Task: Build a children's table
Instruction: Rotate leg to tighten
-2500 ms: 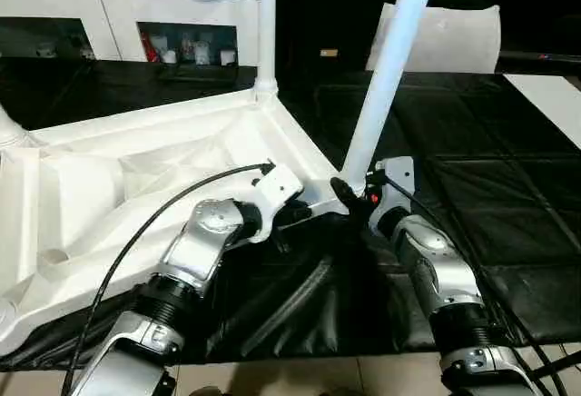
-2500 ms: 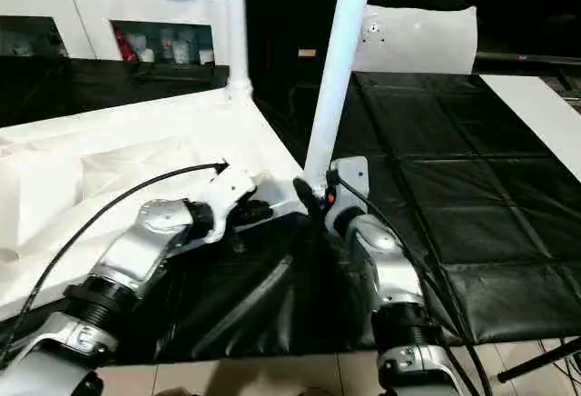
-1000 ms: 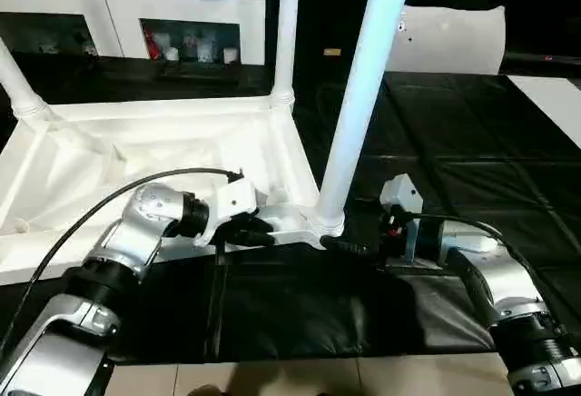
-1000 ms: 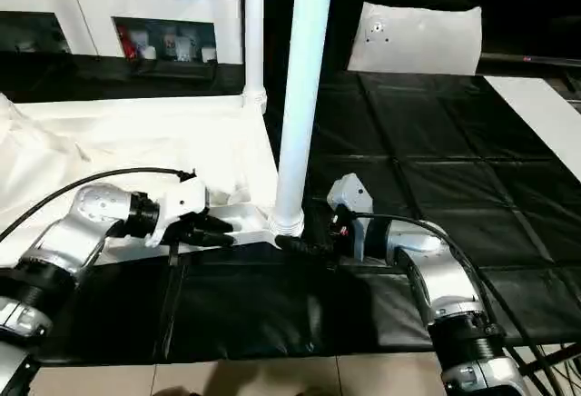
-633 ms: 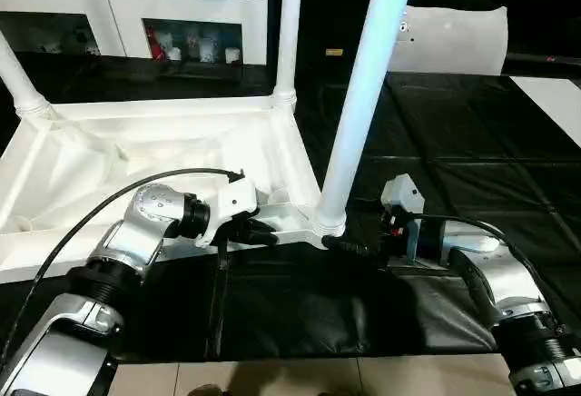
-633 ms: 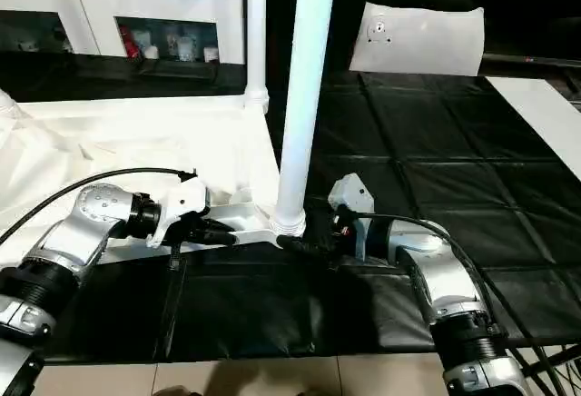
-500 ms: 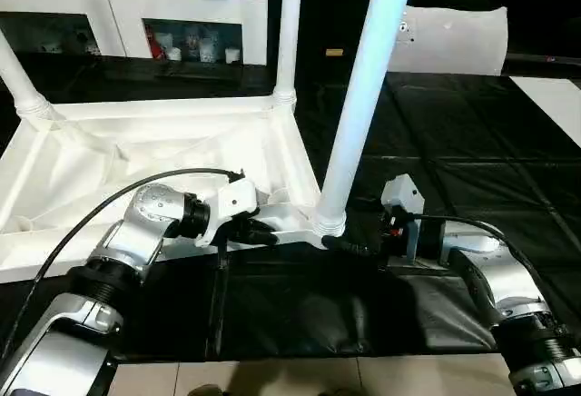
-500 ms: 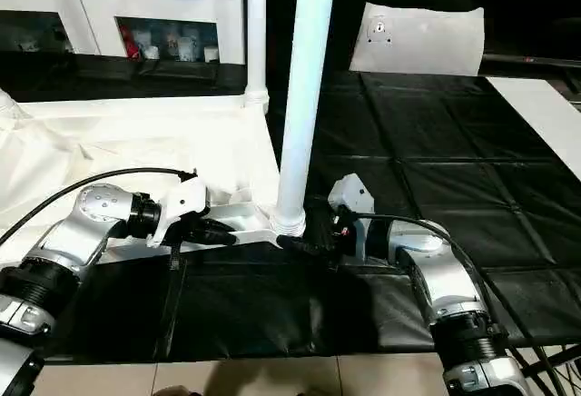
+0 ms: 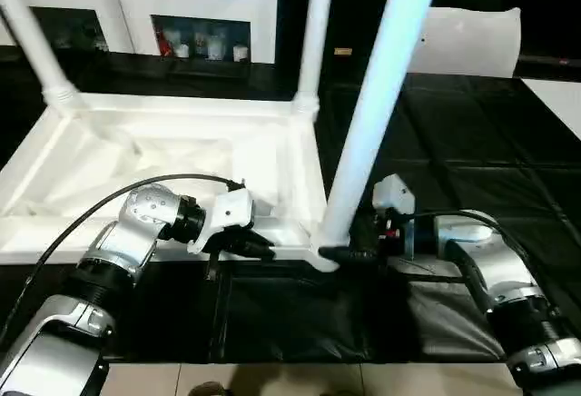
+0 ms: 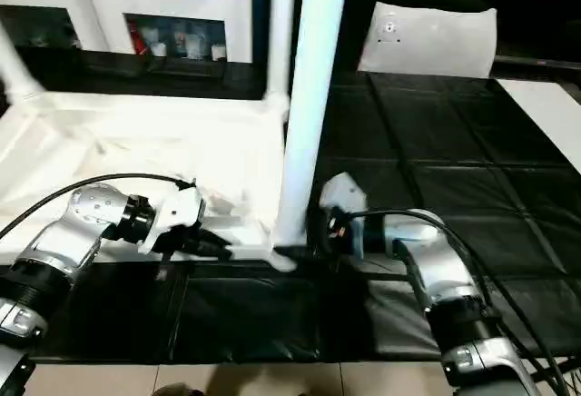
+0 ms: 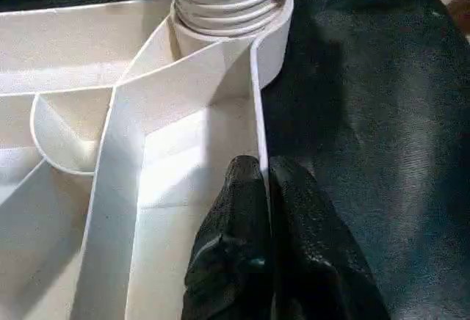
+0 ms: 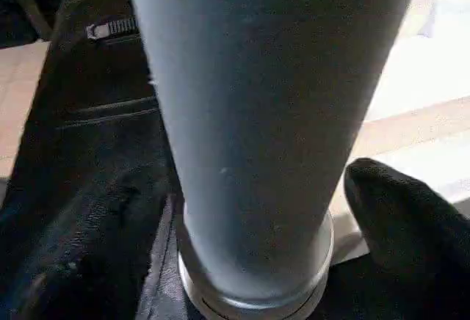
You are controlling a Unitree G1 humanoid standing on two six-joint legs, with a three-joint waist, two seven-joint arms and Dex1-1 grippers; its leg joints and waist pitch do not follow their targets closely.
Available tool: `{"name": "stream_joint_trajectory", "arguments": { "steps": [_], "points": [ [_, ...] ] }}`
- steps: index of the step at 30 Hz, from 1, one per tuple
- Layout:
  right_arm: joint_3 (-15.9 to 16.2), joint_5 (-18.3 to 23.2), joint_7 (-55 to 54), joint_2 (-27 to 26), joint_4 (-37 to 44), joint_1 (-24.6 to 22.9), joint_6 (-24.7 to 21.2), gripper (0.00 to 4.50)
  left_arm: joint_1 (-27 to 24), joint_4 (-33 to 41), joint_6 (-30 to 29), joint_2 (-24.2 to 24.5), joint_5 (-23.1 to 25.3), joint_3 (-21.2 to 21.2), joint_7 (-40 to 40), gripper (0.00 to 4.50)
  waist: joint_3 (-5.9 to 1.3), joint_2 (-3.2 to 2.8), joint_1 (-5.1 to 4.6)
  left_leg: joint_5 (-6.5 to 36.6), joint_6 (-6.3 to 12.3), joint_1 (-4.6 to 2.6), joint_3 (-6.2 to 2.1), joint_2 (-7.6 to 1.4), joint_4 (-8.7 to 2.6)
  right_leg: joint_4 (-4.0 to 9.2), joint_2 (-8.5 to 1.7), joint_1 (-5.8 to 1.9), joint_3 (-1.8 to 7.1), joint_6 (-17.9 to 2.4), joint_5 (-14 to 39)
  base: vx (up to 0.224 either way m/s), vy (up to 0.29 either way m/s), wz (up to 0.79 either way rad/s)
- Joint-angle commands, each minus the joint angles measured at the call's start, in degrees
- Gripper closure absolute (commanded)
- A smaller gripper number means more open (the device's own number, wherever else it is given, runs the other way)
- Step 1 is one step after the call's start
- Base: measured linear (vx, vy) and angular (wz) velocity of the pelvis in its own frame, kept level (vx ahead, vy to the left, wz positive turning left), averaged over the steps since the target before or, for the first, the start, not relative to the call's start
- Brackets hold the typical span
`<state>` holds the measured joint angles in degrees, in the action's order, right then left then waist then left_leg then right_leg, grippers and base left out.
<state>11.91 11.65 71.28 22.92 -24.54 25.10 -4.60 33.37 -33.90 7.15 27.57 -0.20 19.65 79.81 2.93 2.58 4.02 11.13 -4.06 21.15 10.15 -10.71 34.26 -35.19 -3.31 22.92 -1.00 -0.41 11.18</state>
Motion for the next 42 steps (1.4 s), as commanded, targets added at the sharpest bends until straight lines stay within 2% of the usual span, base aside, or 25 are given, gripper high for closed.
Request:
{"name": "stream_joint_trajectory", "arguments": {
  "steps": [1,6,8,9,13,18,20,24,25,27,29,30,32,33,34,35,36,37,38,42],
  "points": [
    [0.6,0.5,1.3,0.7,-0.5,0.9,0.0,0.61,-0.2,0.8,1.5,-0.6,1.5,2.9,3.1,4.5,-3.47,-0.13,-0.2,8.9,3.22,-1.01,-0.19,-2.71,-4.05,3.4,-4.16,-2.43,1.81,-14.7,6.4,0.0,0.0,0.0],
    [1.2,0.1,3.3,0.9,-1.5,1.4,0.1,1.06,0.0,0.4,1.7,-0.2,1.6,3.1,3.5,4.5,-3.53,-0.1,-0.01,8.6,2.93,-1.01,-0.19,-2.69,-4.05,3.35,-4.12,-2.47,1.81,-14.4,6.3,0.0,0.0,0.0],
    [1.4,-0.1,3.8,0.9,-1.9,1.6,0.3,1.11,0.1,0.2,1.8,-0.1,1.6,3.2,3.7,4.5,-3.57,-0.12,0.1,8.0,3.08,-1.04,-0.15,-2.71,-4.0,3.23,-4.07,-2.46,1.78,-14.6,5.3,0.0,0.0,0.0],
    [1.4,-0.1,4.0,0.9,-2.1,1.6,0.3,1.32,0.1,0.1,1.8,-0.1,1.6,3.2,3.7,4.5,-3.59,-0.15,0.17,8.0,3.11,-1.06,-0.14,-2.7,-3.98,3.21,-4.07,-2.45,1.76,-14.7,5.1,0.0,0.0,0.0],
    [1.6,-0.6,4.5,0.9,-2.5,1.6,0.7,1.66,0.1,-0.1,1.9,0.1,1.8,3.3,3.5,4.5,-3.56,-0.1,0.47,8.4,2.96,-1.08,-0.09,-2.72,-3.98,3.23,-4.08,-2.43,1.76,-14.7,5.7,0.0,0.0,0.0],
    [1.8,-0.5,4.6,0.5,-2.2,1.2,0.3,1.81,-0.1,0.1,1.1,0.1,1.4,2.8,3.0,4.5,-3.59,-0.12,0.52,8.3,2.69,-1.04,-0.14,-2.71,-4.01,3.21,-4.11,-2.49,1.76,-14.4,5.8,0.0,0.0,0.0],
    [1.5,0.1,3.7,0.1,-1.0,0.0,-1.2,1.83,-0.3,0.7,-1.4,-1.1,0.2,1.2,0.8,4.5,-3.57,-0.41,0.57,8.4,2.53,-1.16,-0.09,-2.69,-4.01,3.21,-4.01,-2.41,1.76,-14.7,5.4,0.0,0.0,0.0],
    [-0.2,0.7,-4.2,-3.1,1.3,-2.7,-5.4,1.85,0.0,1.6,-6.4,-3.8,-0.8,-2.0,-7.0,4.5,-3.37,-0.52,0.57,10.7,1.52,-1.23,-0.24,-2.65,-4.32,3.65,-4.11,-2.32,1.83,-14.0,8.7,0.0,0.0,0.0],
    [-0.6,0.2,-7.3,-4.6,1.6,-3.4,-5.6,1.85,0.1,1.9,-7.8,-4.7,-0.8,-2.8,-9.4,4.5,-3.26,-0.57,0.42,11.5,1.1,-1.25,-0.28,-2.65,-4.45,3.82,-4.1,-2.27,1.88,-13.7,10.0,0.0,0.0,0.0],
    [-1.0,-1.0,-12.7,-6.9,1.6,-4.0,-6.7,1.85,0.2,2.5,-10.1,-6.2,-1.2,-3.8,-12.7,4.5,-3.05,-0.42,-0.12,15.0,-0.75,-1.37,-0.56,-2.43,-4.72,4.61,-4.2,-1.99,1.95,-11.4,18.3,0.0,0.0,0.0],
    [-1.7,-2.1,-19.4,-10.2,0.5,-4.1,-8.6,1.86,-0.2,3.9,-13.2,-8.4,-2.0,-4.8,-15.9,4.5,-2.93,-0.57,-0.5,15.9,-1.26,-1.34,-0.7,-2.42,-4.86,4.78,-4.17,-1.81,1.99,-10.6,20.2,0.0,0.0,0.0],
    [-2.5,-2.2,-23.0,-12.4,-0.3,-3.8,-9.4,1.86,-0.3,4.6,-14.5,-9.6,-1.6,-5.0,-18.0,4.5,-2.95,-0.44,-1.27,16.9,-1.88,-1.22,-0.91,-2.35,-4.95,4.89,-4.18,-1.77,1.94,-9.9,22.0,0.0,0.0,0.0],
    [-3.5,-2.4,-27.9,-15.2,-1.6,-3.1,-10.5,1.86,-0.2,5.1,-16.2,-11.3,-0.9,-5.4,-21.2,4.5,-2.88,-0.57,-1.84,17.1,-1.9,-1.09,-0.96,-2.28,-4.99,5.1,-4.16,-1.62,1.96,-9.4,22.8,0.0,0.0,0.0],
    [-5.0,-2.8,-33.7,-18.3,-3.5,-2.0,-11.1,1.86,0.0,5.6,-17.8,-13.2,-0.2,-5.7,-24.4,4.5,-2.89,-0.6,-2.42,18.0,-1.96,-1.17,-0.98,-2.2,-4.89,5.22,-4.16,-1.43,1.98,-9.3,23.9,0.0,0.0,0.0],
    [-6.3,-3.0,-38.8,-20.9,-5.0,-0.9,-11.7,1.86,0.2,6.2,-19.3,-14.8,0.4,-5.9,-27.5,4.5,-2.89,-0.6,-2.42,18.0,-1.96,-1.17,-0.98,-2.2,-4.89,5.22,-4.16,-1.43,1.98,-9.3,23.9,0.0,0.0,0.0],
    [-7.4,-3.4,-43.3,-23.0,-6.7,0.3,-12.1,1.86,0.5,6.4,-20.4,-16.4,0.8,-6.5,-30.8,4.5,-2.9,-0.64,-3.03,17.9,-2.45,-0.89,-1.3,-2.05,-5.05,5.24,-4.21,-1.63,1.77,-8.7,25.6,0.0,0.0,0.0],
    [-8.3,-3.8,-48.0,-24.8,-8.6,1.9,-12.2,1.86,0.9,6.4,-21.1,-17.9,1.3,-6.8,-33.7,4.5,-2.92,-0.37,-3.26,17.9,-2.3,-0.9,-1.26,-2.05,-5.04,5.41,-4.17,-1.54,1.8,-8.5,25.8,0.0,0.0,0.0],
    [-8.3,-3.8,-48.0,-24.8,-8.6,1.9,-12.2,1.86,0.9,6.4,-21.1,-17.9,1.3,-6.8,-33.7,4.5,-2.86,-0.59,-3.49,18.5,-2.28,-1.18,-1.21,-1.95,-4.88,5.58,-4.11,-1.17,1.83,-8.3,26.5,0.0,0.0,0.0],
    [-8.9,-4.1,-50.7,-25.8,-9.8,2.8,-12.3,1.86,1.2,6.4,-21.5,-18.7,1.7,-6.9,-35.5,4.5,-2.89,-0.55,-3.61,18.8,-1.73,-1.27,-1.12,-1.9,-4.76,5.8,-4.12,-1.09,1.93,-8.1,26.4,0.0,0.0,0.0],
    [-11.5,-3.2,-55.7,-28.5,-11.2,4.8,-12.3,1.86,1.7,6.6,-22.2,-20.0,2.8,-7.3,-38.6,4.5,-3.19,-0.57,-3.62,16.5,-0.64,-0.89,-0.98,-1.91,-4.79,5.39,-3.88,-1.41,2.05,-8.3,21.2,0.0,0.0,0.0]
  ]
}}
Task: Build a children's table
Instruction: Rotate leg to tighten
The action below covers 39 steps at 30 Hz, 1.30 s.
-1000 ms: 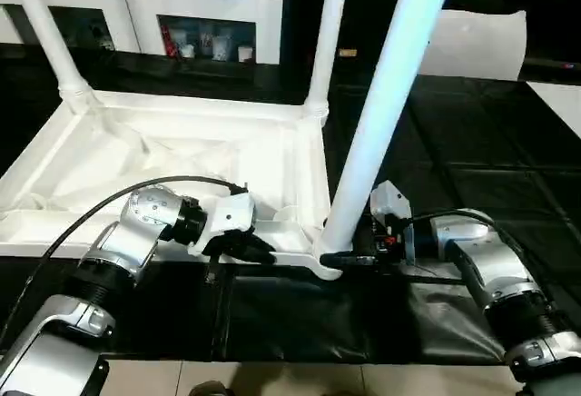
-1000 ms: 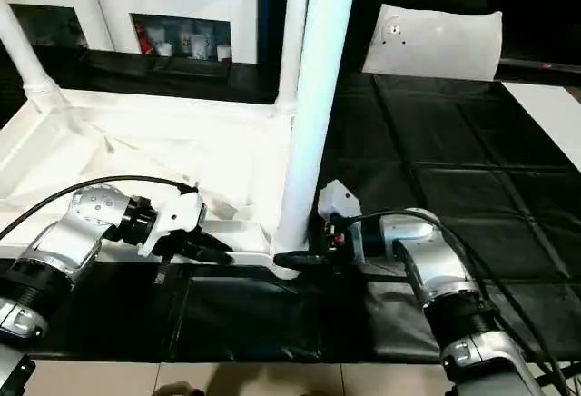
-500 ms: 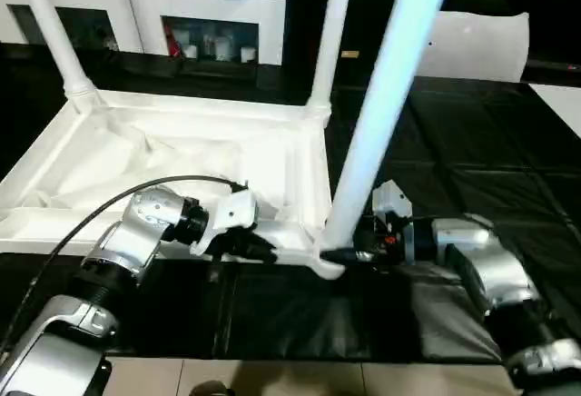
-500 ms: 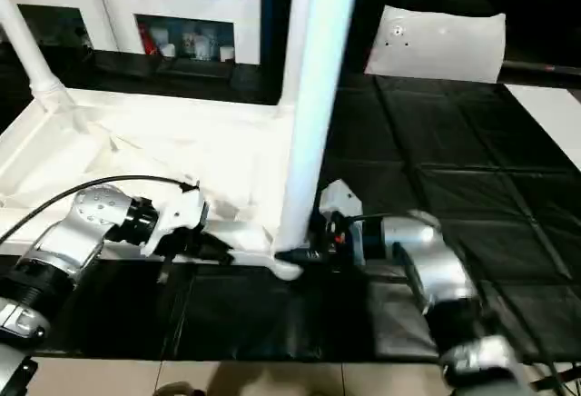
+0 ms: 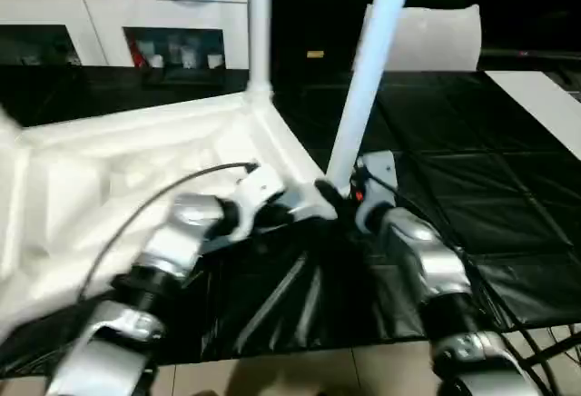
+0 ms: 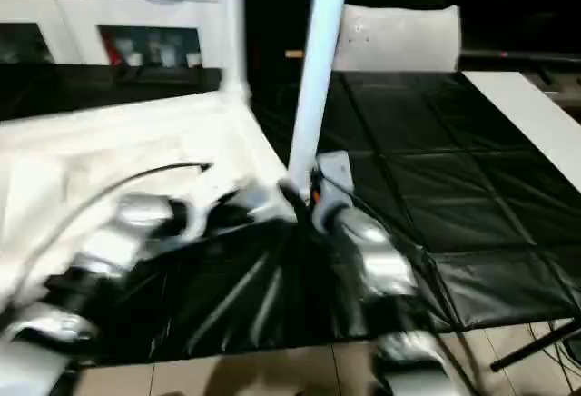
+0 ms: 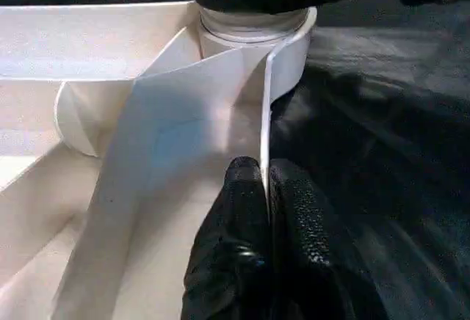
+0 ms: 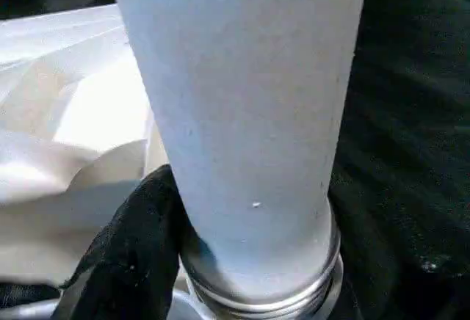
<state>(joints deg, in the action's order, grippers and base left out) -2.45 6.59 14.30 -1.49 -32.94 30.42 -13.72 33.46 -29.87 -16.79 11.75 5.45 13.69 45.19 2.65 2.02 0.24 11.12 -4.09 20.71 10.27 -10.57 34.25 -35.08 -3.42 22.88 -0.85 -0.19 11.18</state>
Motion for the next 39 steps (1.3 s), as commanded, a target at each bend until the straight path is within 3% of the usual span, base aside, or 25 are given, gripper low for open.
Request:
{"name": "stream_joint_trajectory", "arguments": {
  "steps": [1,2,4,7,10,12,14,17,18,19,20,23,25,27,28,30,33,35,39],
  "points": [
    [2.4,2.0,0.8,-4.7,-2.6,-0.3,-2.7,1.86,1.6,2.8,1.6,-4.3,-2.5,-1.2,-4.3,4.5,-2.94,0.0,0.11,15.9,-0.42,-0.36,-1.02,-2.07,-4.78,5.15,-3.71,-1.41,1.93,-8.8,19.7,0.0,0.0,0.0],
    [2.2,1.7,1.2,-4.8,-2.3,-0.3,-1.6,1.86,1.4,3.1,1.7,-4.2,-2.1,-1.1,-4.0,4.5,-3.23,-0.13,0.28,13.3,0.2,-0.27,-0.84,-2.13,-4.58,4.72,-3.68,-1.64,1.97,-9.9,14.3,0.0,0.0,0.0],
    [2.1,1.3,1.2,-5.0,-2.2,-0.2,-0.8,1.3,1.1,3.5,1.5,-4.1,-1.7,-1.1,-4.0,4.5,-3.36,-0.16,0.35,10.8,1.02,-0.01,-0.7,-2.05,-4.4,4.3,-3.68,-2.02,1.89,-10.9,10.0,0.0,0.0,0.0],
    [1.5,1.6,2.1,-4.1,-1.2,-0.6,0.5,1.08,0.3,4.3,1.7,-3.1,-1.6,-0.7,-2.7,4.5,-3.4,-0.22,0.36,9.2,1.88,0.05,-0.59,-2.05,-4.29,4.0,-3.65,-2.15,1.84,-11.9,7.0,0.018,0.0,0.0],
    [2.6,2.0,9.1,1.3,3.9,-3.8,2.9,0.7,-1.6,4.7,4.1,1.1,-2.0,0.4,2.5,4.5,-3.43,-0.25,0.53,7.9,3.01,0.04,-0.52,-2.19,-4.2,3.79,-3.68,-2.41,1.81,-12.9,4.1,0.0,0.0,0.0],
    [2.6,2.4,11.3,2.7,5.2,-4.6,3.3,0.7,-2.1,4.7,4.8,2.1,-2.3,0.5,4.1,4.5,-3.36,-0.02,0.55,8.3,3.44,0.14,-0.5,-2.15,-4.21,3.88,-3.66,-2.63,1.78,-12.9,4.5,0.0,0.0,0.0],
    [2.9,3.0,17.7,7.3,8.0,-6.3,4.3,0.37,-3.2,4.6,8.3,5.0,-2.9,1.1,9.6,4.5,-3.18,-0.1,0.74,9.7,3.4,0.03,-0.53,-2.23,-4.28,4.31,-3.75,-2.6,1.8,-12.5,7.6,0.0,0.0,0.0],
    [3.3,3.2,21.5,10.1,9.2,-7.1,4.8,0.1,-3.8,4.5,10.0,6.6,-3.3,1.4,12.7,4.5,-3.07,-0.09,0.72,11.1,2.94,-0.08,-0.45,-2.28,-4.29,4.41,-3.71,-2.33,1.84,-12.3,10.5,0.0,0.0,0.0],
    [4.5,3.7,28.1,13.8,10.7,-7.9,5.0,0.03,-4.2,3.8,12.1,8.7,-3.7,2.1,16.8,4.5,-2.87,-0.17,0.56,11.9,2.79,-0.08,-0.4,-2.39,-4.44,4.54,-3.69,-2.07,1.92,-12.1,11.8,0.0,0.0,0.0],
    [4.7,3.8,29.1,14.4,11.0,-8.0,5.0,0.03,-4.3,3.7,12.5,9.0,-3.8,2.2,17.5,4.5,-2.96,-0.06,0.69,12.4,2.83,-0.09,-0.59,-2.45,-4.49,4.61,-3.7,-2.36,1.8,-11.7,13.1,0.0,0.0,0.0],
    [5.0,4.0,31.4,15.7,11.5,-8.3,5.0,0.03,-4.5,3.5,13.3,9.8,-4.0,2.5,19.2,4.5,-2.89,-0.2,0.8,12.4,2.8,-0.33,-0.45,-2.52,-4.41,4.63,-3.7,-1.97,1.91,-11.9,12.7,0.0,0.0,0.0],
    [6.5,4.4,38.0,19.7,12.5,-8.3,5.0,0.03,-4.7,3.3,14.0,11.2,-5.6,2.7,24.0,4.5,-2.91,0.01,1.04,12.0,3.01,-0.15,-0.47,-2.47,-4.42,4.38,-3.71,-2.19,1.86,-12.2,12.2,0.0,0.0,0.0],
    [8.3,5.8,46.1,23.7,13.3,-8.0,5.3,0.03,-4.6,2.3,15.8,12.9,-6.8,3.6,29.6,4.5,-3.07,0.2,1.36,10.7,3.6,-0.15,-0.37,-2.46,-4.21,4.26,-3.79,-2.26,1.84,-12.7,10.5,0.0,0.0,0.0],
    [8.6,6.5,48.5,24.4,13.5,-7.8,4.9,0.03,-4.5,2.0,16.2,13.3,-6.9,4.0,30.9,4.5,-3.12,0.12,1.66,9.8,4.15,-0.23,-0.26,-2.52,-4.11,4.02,-3.81,-2.22,1.91,-13.3,9.0,0.0,0.0,0.0],
    [9.1,6.9,51.2,25.2,13.2,-7.2,4.9,0.03,-4.2,1.6,17.0,13.9,-6.6,4.7,32.5,4.5,-3.11,0.43,1.65,9.5,4.52,-0.13,-0.27,-2.51,-4.09,3.96,-3.78,-2.31,1.83,-13.6,8.3,0.0,0.0,0.0],
    [9.9,7.4,55.0,26.3,12.8,-6.3,4.6,0.36,-3.8,1.0,18.4,14.6,-6.1,5.8,34.9,4.5,-3.1,0.41,1.8,9.3,4.95,-0.15,-0.3,-2.54,-4.06,3.88,-3.85,-2.32,1.71,-13.9,8.6,0.0,0.0,0.0],
    [11.5,8.0,59.7,27.7,12.1,-5.3,3.4,0.39,-3.3,0.4,19.9,15.3,-5.8,6.8,37.8,4.5,-3.0,0.49,2.02,10.0,4.45,-0.39,-0.19,-2.73,-4.13,3.99,-3.74,-2.15,1.64,-14.0,10.1,0.0,0.0,0.0],
    [12.2,8.0,61.2,28.0,11.7,-4.9,3.3,0.78,-3.1,0.3,20.2,15.5,-5.8,7.2,38.6,4.5,-3.01,0.29,2.31,10.3,3.99,-0.51,-0.18,-2.88,-4.14,3.89,-3.86,-2.03,1.66,-14.1,10.4,0.0,0.0,0.0],
    [13.1,8.2,63.5,28.0,10.9,-4.2,3.7,0.98,-2.8,-0.3,21.0,15.7,-5.8,7.7,39.6,4.5,-3.15,0.69,3.06,9.3,3.69,-0.61,-0.06,-2.89,-4.04,3.59,-3.85,-2.06,1.66,-14.5,8.5,0.0,0.0,0.0]
  ]
}}
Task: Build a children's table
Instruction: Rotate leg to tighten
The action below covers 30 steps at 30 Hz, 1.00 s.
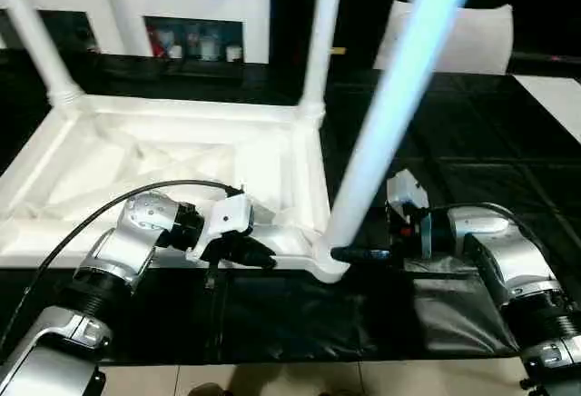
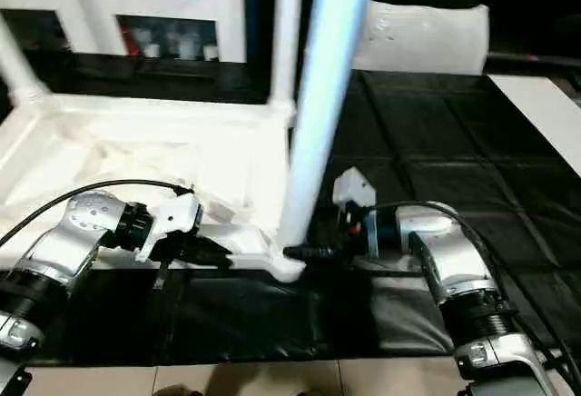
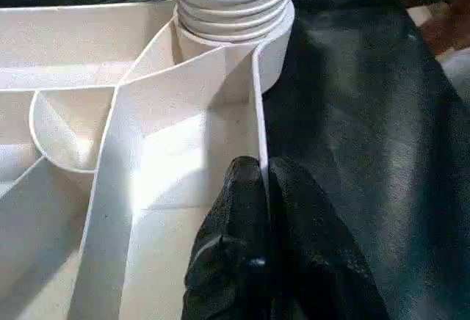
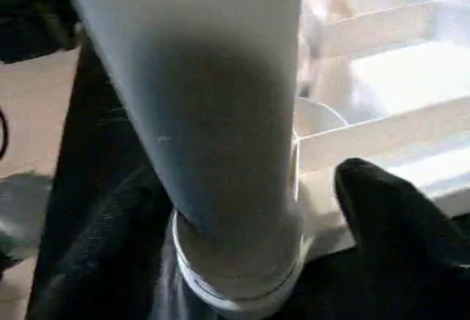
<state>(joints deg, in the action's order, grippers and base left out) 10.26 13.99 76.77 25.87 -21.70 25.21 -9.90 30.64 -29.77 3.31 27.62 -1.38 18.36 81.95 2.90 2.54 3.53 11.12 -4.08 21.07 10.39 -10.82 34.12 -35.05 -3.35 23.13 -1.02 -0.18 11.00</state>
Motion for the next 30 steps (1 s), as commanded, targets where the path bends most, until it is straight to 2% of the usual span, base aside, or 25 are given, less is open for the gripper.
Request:
{"name": "stream_joint_trajectory", "arguments": {
  "steps": [1,7,14,19,22,23,24,25,26,27,28,30],
  "points": [
    [0.5,0.9,1.4,0.6,-0.5,1.1,-0.2,1.14,0.1,-0.5,1.0,-0.2,1.0,3.0,3.0,4.5,-3.4,0.17,-0.07,8.7,3.73,-0.91,-0.18,-2.63,-3.95,3.48,-3.93,-2.36,1.8,-14.5,7.9,0.0,0.0,0.0],
    [1.5,1.4,4.0,0.0,-0.5,1.2,-1.1,1.61,0.5,-1.4,1.7,-0.4,1.0,3.1,3.9,4.5,-3.44,0.33,0.12,8.5,3.8,-0.82,-0.17,-2.6,-3.85,3.43,-4.02,-2.48,1.76,-14.5,8.1,0.0,0.0,0.0],
    [1.6,1.6,4.5,-0.5,-0.8,1.0,-1.1,2.18,0.7,-2.1,2.3,-0.3,1.1,3.3,4.0,4.5,-3.45,0.22,0.38,8.8,3.21,-0.87,-0.21,-2.62,-3.91,3.43,-3.99,-2.47,1.73,-14.4,8.5,0.0,0.0,0.0],
    [1.8,2.3,2.8,-1.3,1.3,-1.1,-3.1,2.39,0.7,-2.0,0.0,-2.2,0.3,1.6,0.3,4.5,-3.35,-0.07,0.65,9.1,2.9,-0.93,-0.23,-2.6,-3.95,3.53,-4.02,-2.44,1.76,-14.4,8.6,0.0,0.0,0.0],
    [0.5,2.7,-3.0,-3.9,2.7,-3.5,-4.8,2.43,0.9,-1.6,-2.6,-4.3,0.6,0.3,-5.1,4.5,-3.16,0.03,0.66,11.3,1.98,-1.13,-0.3,-2.61,-4.18,3.94,-4.06,-2.22,1.86,-13.4,12.6,0.0,0.0,0.0],
    [-0.2,1.9,-7.7,-5.7,2.6,-4.4,-5.3,2.44,1.0,-1.4,-4.4,-5.4,0.9,-0.3,-8.2,4.5,-2.88,-0.14,0.54,13.7,1.21,-1.24,-0.39,-2.55,-4.42,4.46,-4.12,-2.05,1.92,-12.6,16.2,0.0,0.0,0.0],
    [-0.4,1.3,-9.6,-6.4,2.4,-4.6,-5.5,2.45,1.0,-1.3,-5.2,-5.8,1.1,-0.5,-9.4,4.5,-2.73,0.01,0.33,14.8,0.57,-1.17,-0.57,-2.51,-4.6,4.51,-4.15,-2.1,1.89,-11.9,18.4,0.0,0.0,0.0],
    [-0.7,0.4,-12.3,-7.5,2.0,-4.8,-4.4,2.45,1.0,-1.0,-6.2,-6.4,1.0,-0.8,-10.6,4.5,-2.62,0.03,0.11,17.3,-0.44,-1.52,-0.77,-2.3,-4.63,5.02,-4.24,-1.82,1.87,-10.4,24.0,0.0,0.0,0.0],
    [-0.9,-0.2,-13.8,-8.1,1.7,-5.0,-3.4,2.46,1.1,-0.9,-6.9,-6.8,0.9,-1.0,-11.2,4.5,-2.67,0.03,-0.24,18.4,-1.02,-1.62,-0.98,-2.28,-4.66,5.33,-4.38,-1.64,1.86,-9.3,27.1,0.0,0.0,0.0],
    [-1.2,-1.0,-16.7,-9.2,1.0,-4.8,-3.8,2.46,1.1,-0.5,-7.7,-7.6,0.6,-1.5,-12.5,4.5,-2.64,0.05,-0.46,18.7,-1.02,-1.54,-1.07,-2.23,-4.7,5.5,-4.35,-1.65,1.86,-8.8,28.3,0.0,0.0,0.0],
    [-1.9,-2.2,-21.6,-11.2,-0.3,-4.4,-4.2,2.46,1.3,-0.1,-9.4,-8.9,0.2,-2.2,-14.6,4.5,-2.53,-0.22,-0.94,19.4,-1.46,-1.48,-1.15,-2.27,-4.86,5.6,-4.25,-1.42,1.88,-8.2,29.3,0.0,0.0,0.0],
    [-3.6,-3.1,-30.1,-15.3,-2.8,-3.2,-5.6,2.49,2.2,0.3,-12.3,-11.6,0.4,-3.4,-19.5,4.5,-2.44,-0.1,-1.79,20.8,-2.01,-1.41,-1.48,-2.05,-4.96,5.91,-4.27,-1.33,1.58,-7.2,32.2,0.0,0.0,0.0]
  ]
}}
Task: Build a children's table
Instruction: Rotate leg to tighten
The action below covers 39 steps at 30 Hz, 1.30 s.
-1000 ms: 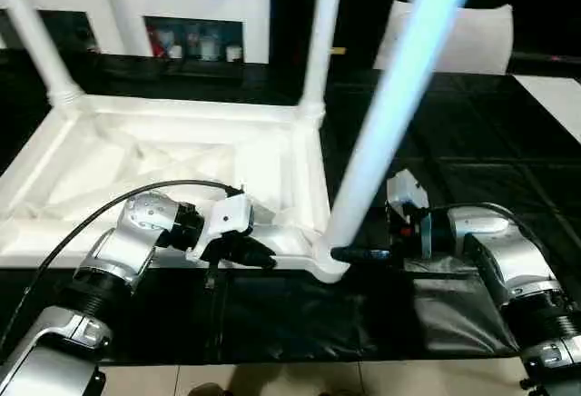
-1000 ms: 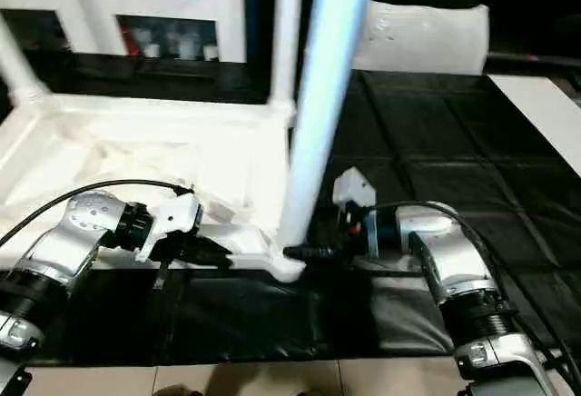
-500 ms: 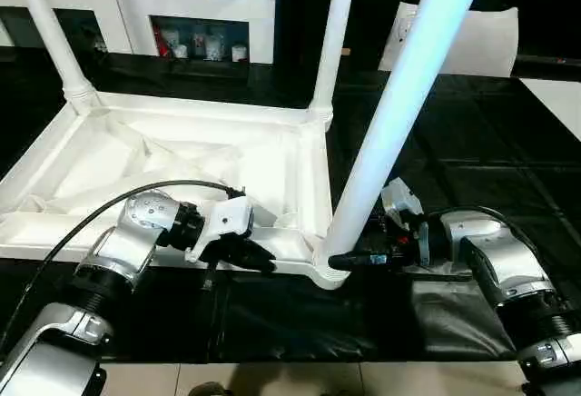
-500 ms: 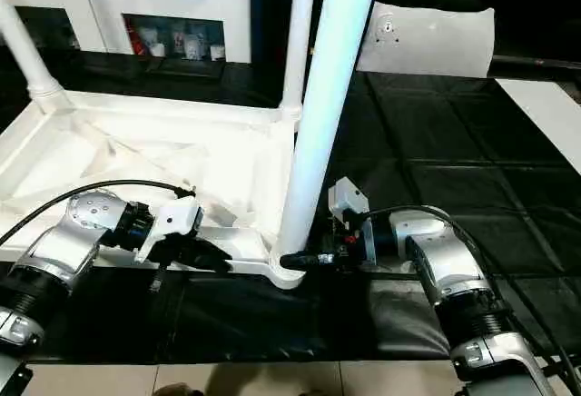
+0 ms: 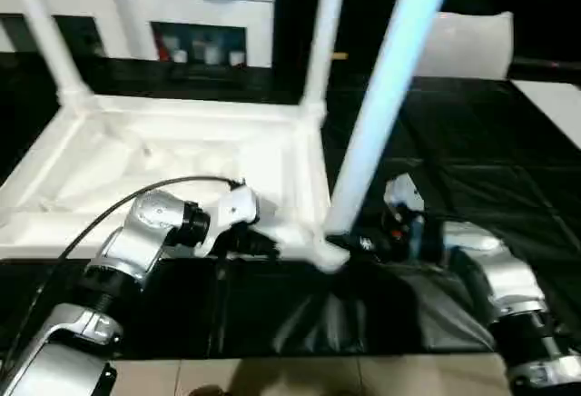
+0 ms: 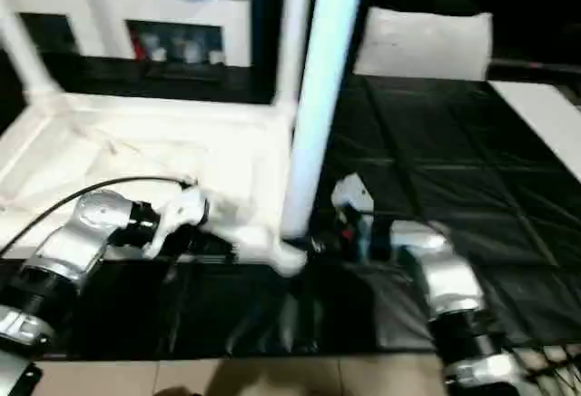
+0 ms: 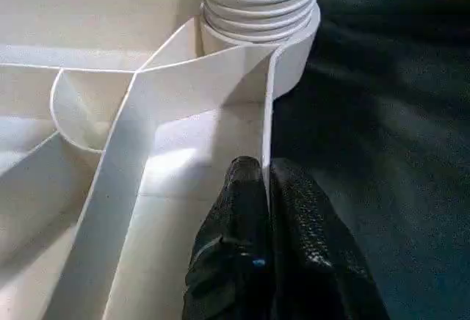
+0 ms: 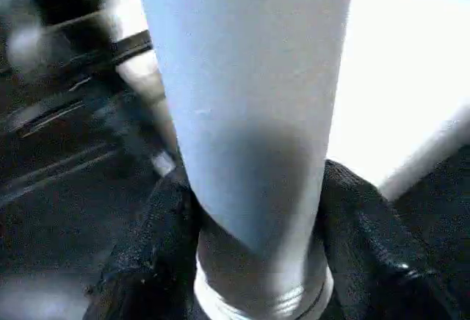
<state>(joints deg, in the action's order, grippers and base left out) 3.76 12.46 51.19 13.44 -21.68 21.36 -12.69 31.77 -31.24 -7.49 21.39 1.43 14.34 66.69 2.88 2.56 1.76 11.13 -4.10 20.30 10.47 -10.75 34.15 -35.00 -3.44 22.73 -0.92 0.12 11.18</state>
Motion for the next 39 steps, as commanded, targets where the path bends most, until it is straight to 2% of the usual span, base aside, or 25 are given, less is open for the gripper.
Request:
{"name": "stream_joint_trajectory", "arguments": {
  "steps": [1,3,4,5,6,7,8,10,11,13,15,18,19,21,22,24,26,28,29,30,31,33,35,36,39],
  "points": [
    [2.0,-1.9,-8.6,-4.7,-4.2,1.5,-3.2,2.51,1.6,1.6,-2.6,-6.7,-2.1,0.1,-6.8,4.5,-2.53,-0.08,-0.65,20.6,-2.47,-0.31,-1.84,-2.08,-5.08,5.75,-4.18,-1.15,1.29,-7.0,32.5,0.0,0.0,0.0],
    [0.6,-3.0,-16.0,-8.2,-6.4,3.1,-3.4,2.51,2.8,1.3,-4.8,-9.6,-1.7,-1.2,-12.3,4.5,-2.5,-0.25,-1.31,21.7,-2.36,-0.6,-1.79,-1.86,-4.82,6.18,-4.12,-0.62,1.26,-6.4,34.0,-0.031,0.014,-0.07],
    [-0.1,-3.5,-19.4,-9.8,-7.5,4.0,-3.8,2.51,3.4,1.2,-6.0,-11.0,-1.6,-1.9,-14.9,4.5,-2.53,-0.08,-1.84,22.1,-1.97,-0.7,-1.79,-1.64,-4.58,6.54,-4.09,-0.45,1.23,-6.0,35.2,0.0,0.0,0.0],
    [-0.1,-3.5,-19.4,-9.8,-7.5,4.0,-3.8,2.51,3.4,1.2,-6.0,-11.0,-1.6,-1.9,-14.9,4.5,-2.64,-0.01,-1.78,21.3,-1.27,-0.46,-1.84,-1.58,-4.56,6.7,-4.18,-0.74,1.25,-5.7,35.1,0.0,0.0,0.0],
    [-1.3,-4.4,-26.6,-12.9,-10.4,6.2,-3.2,2.51,4.6,0.7,-7.4,-13.8,-1.2,-3.0,-20.2,4.5,-2.68,0.21,-1.79,20.6,-0.94,-0.31,-1.73,-1.63,-4.57,6.67,-4.18,-0.76,1.38,-5.7,34.3,0.0,0.0,0.0],
    [-1.7,-4.6,-28.6,-13.7,-11.3,6.9,-2.9,2.51,5.0,0.5,-7.6,-14.6,-1.0,-3.3,-21.9,4.5,-2.58,-0.07,-2.17,20.8,-1.05,-0.3,-1.77,-1.59,-4.64,6.59,-3.98,-0.45,1.33,-6.2,33.5,0.0,0.0,0.0],
    [-2.0,-4.6,-30.3,-14.5,-12.1,7.6,-2.7,2.52,5.3,0.2,-7.7,-15.3,-0.9,-3.5,-23.3,4.5,-2.82,-0.03,-2.26,20.5,-0.92,-0.29,-1.76,-1.57,-4.59,6.4,-3.92,-0.57,1.36,-6.5,32.0,0.0,0.0,0.0],
    [-3.2,-5.1,-34.0,-16.3,-13.5,8.9,-2.3,2.52,5.7,0.4,-8.5,-16.5,-0.2,-3.6,-25.1,4.5,-2.87,0.14,-2.29,19.4,-0.48,-0.13,-1.51,-1.66,-4.65,6.15,-3.73,-0.61,1.53,-7.4,27.9,0.0,0.0,0.0],
    [-3.4,-5.2,-34.6,-16.6,-13.7,9.2,-2.1,2.52,5.8,0.3,-8.6,-16.7,0.0,-3.6,-25.6,4.5,-2.96,-0.03,-2.16,18.6,-0.11,-0.14,-1.39,-1.69,-4.64,5.88,-3.67,-0.74,1.67,-8.1,25.0,0.0,0.0,0.0],
    [-4.4,-4.9,-36.4,-17.9,-14.2,10.0,-1.6,2.52,6.0,0.4,-8.5,-17.4,0.8,-3.7,-27.0,4.5,-3.06,0.0,-2.01,16.7,0.65,0.1,-1.14,-1.7,-4.58,5.53,-3.68,-1.01,1.89,-9.2,20.3,0.0,0.0,0.0],
    [-5.0,-5.1,-36.8,-18.6,-14.1,10.0,-0.2,1.96,5.8,0.9,-8.6,-17.3,1.4,-3.3,-27.3,4.5,-3.26,-0.02,-1.76,14.4,1.45,0.16,-0.96,-1.71,-4.46,5.1,-3.6,-1.33,1.88,-10.2,16.3,0.0,0.0,0.0],
    [-5.1,-4.9,-36.0,-18.2,-12.9,9.0,0.7,1.61,5.0,1.6,-8.3,-16.2,1.3,-2.8,-25.9,4.5,-3.33,-0.08,-1.46,12.4,2.2,0.35,-0.82,-1.7,-4.37,4.79,-3.63,-1.63,1.91,-11.0,13.3,0.023,-0.005,0.0],
    [-5.0,-5.0,-35.2,-17.6,-12.2,8.4,1.1,1.61,4.7,1.7,-8.0,-15.5,1.2,-2.8,-25.0,4.5,-3.39,-0.21,-1.24,11.8,2.36,0.1,-0.72,-1.76,-4.25,4.7,-3.64,-1.56,1.98,-11.4,12.2,0.0,0.0,0.0],
    [-4.5,-5.1,-34.1,-16.6,-11.3,7.6,2.2,1.46,4.2,1.8,-7.1,-14.6,1.2,-2.6,-23.8,4.5,-3.44,-0.17,-1.13,10.3,2.77,0.32,-0.67,-1.73,-4.27,4.48,-3.62,-1.86,1.97,-12.0,9.7,0.0,0.0,0.0],
    [-4.6,-4.4,-31.1,-15.0,-9.5,6.4,2.9,1.3,3.3,2.3,-6.2,-12.9,1.1,-2.1,-21.4,4.5,-3.37,0.07,-1.07,10.3,3.04,0.38,-0.66,-1.71,-4.32,4.54,-3.57,-1.98,1.89,-12.1,9.7,0.0,0.0,0.0],
    [-4.7,-4.1,-29.9,-14.4,-8.9,6.0,3.0,1.13,3.1,2.5,-5.9,-12.3,1.1,-1.9,-20.6,4.5,-3.32,-0.1,-0.99,10.7,3.31,0.43,-0.71,-1.85,-4.34,4.53,-3.72,-2.05,1.93,-12.2,10.3,0.0,0.0,0.0],
    [-4.9,-2.2,-22.5,-9.7,-5.4,4.1,3.1,0.91,1.6,2.9,-2.5,-9.4,-0.2,-1.6,-14.6,4.5,-3.15,-0.15,-1.02,11.8,3.13,0.41,-0.71,-1.88,-4.38,4.74,-3.71,-2.18,1.92,-12.0,12.5,0.0,0.0,0.0],
    [-4.6,-2.0,-19.6,-7.6,-4.2,3.5,3.4,0.79,1.2,3.0,-2.0,-8.4,-0.5,-1.5,-12.6,4.5,-3.1,-0.07,-0.99,12.6,3.16,0.35,-0.67,-1.98,-4.43,4.86,-3.62,-2.03,1.96,-11.8,13.7,0.0,0.0,0.0],
    [-4.0,-1.8,-16.0,-5.1,-3.1,2.8,3.5,0.79,0.9,2.8,-0.9,-7.1,-0.5,-1.0,-10.4,4.5,-3.05,-0.36,-1.03,13.0,2.9,0.29,-0.65,-1.96,-4.41,4.92,-3.61,-1.83,1.98,-11.9,14.5,0.0,0.0,0.0],
    [-3.7,-1.7,-14.0,-3.8,-2.6,2.5,3.5,0.68,0.8,2.6,0.0,-6.4,-0.3,-0.7,-9.4,4.5,-3.06,-0.27,-0.98,13.1,2.95,0.33,-0.72,-1.92,-4.42,5.01,-3.61,-1.96,1.9,-11.8,15.0,0.0,0.0,0.0],
    [-3.7,-1.7,-14.0,-3.8,-2.6,2.5,3.5,0.54,0.8,2.6,0.0,-6.4,-0.3,-0.7,-9.4,4.5,-3.11,-0.39,-0.84,12.6,2.92,0.22,-0.67,-2.08,-4.38,4.93,-3.68,-1.8,1.97,-11.8,14.8,0.0,0.0,0.0],
    [-2.2,-2.1,-5.4,1.9,-1.8,1.5,4.1,0.41,0.4,1.5,3.0,-3.7,-0.6,0.2,-3.6,4.5,-3.15,-0.53,-0.59,12.1,3.26,0.25,-0.66,-2.19,-4.29,4.73,-3.56,-1.82,1.86,-12.4,13.0,0.0,0.0,0.0],
    [-1.5,-1.7,-1.7,4.1,-1.5,1.4,4.3,0.35,0.1,1.0,4.5,-2.8,-1.6,0.2,-0.5,4.5,-3.12,-0.32,-0.4,11.5,3.28,0.3,-0.52,-2.22,-4.26,4.53,-3.61,-1.78,1.88,-12.9,11.8,0.0,0.0,0.0],
    [-1.0,-1.3,0.5,5.4,-1.1,1.4,4.2,0.09,0.0,0.7,5.5,-2.1,-2.4,0.3,1.7,4.5,-3.18,-0.25,-0.28,11.6,3.53,0.3,-0.57,-2.1,-4.21,4.54,-3.57,-1.92,1.79,-13.0,11.9,0.0,0.0,0.0],
    [0.4,0.1,6.5,7.5,-0.1,1.5,3.9,0.09,-0.4,0.5,6.2,-0.5,-3.4,0.9,6.7,4.5,-3.31,-0.11,0.01,9.9,4.25,0.35,-0.43,-2.21,-4.05,4.09,-3.72,-2.02,1.88,-13.8,9.0,0.0,0.0,0.0]
  ]
}}
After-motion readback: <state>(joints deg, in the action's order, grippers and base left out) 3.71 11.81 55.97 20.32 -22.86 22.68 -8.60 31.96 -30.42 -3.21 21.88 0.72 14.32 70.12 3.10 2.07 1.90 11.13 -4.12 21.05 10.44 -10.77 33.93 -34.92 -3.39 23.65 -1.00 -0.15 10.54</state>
